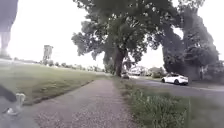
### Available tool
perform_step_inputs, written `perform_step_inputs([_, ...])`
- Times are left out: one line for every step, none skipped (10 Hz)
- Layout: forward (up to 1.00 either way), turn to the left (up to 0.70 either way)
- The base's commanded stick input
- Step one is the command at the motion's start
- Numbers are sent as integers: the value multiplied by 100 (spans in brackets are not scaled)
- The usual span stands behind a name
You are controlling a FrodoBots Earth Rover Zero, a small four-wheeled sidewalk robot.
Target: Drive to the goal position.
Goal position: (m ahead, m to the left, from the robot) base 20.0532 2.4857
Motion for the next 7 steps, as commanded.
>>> perform_step_inputs([70, 0])
perform_step_inputs([70, 0])
perform_step_inputs([70, 0])
perform_step_inputs([70, 0])
perform_step_inputs([70, 0])
perform_step_inputs([70, 0])
perform_step_inputs([70, 25])
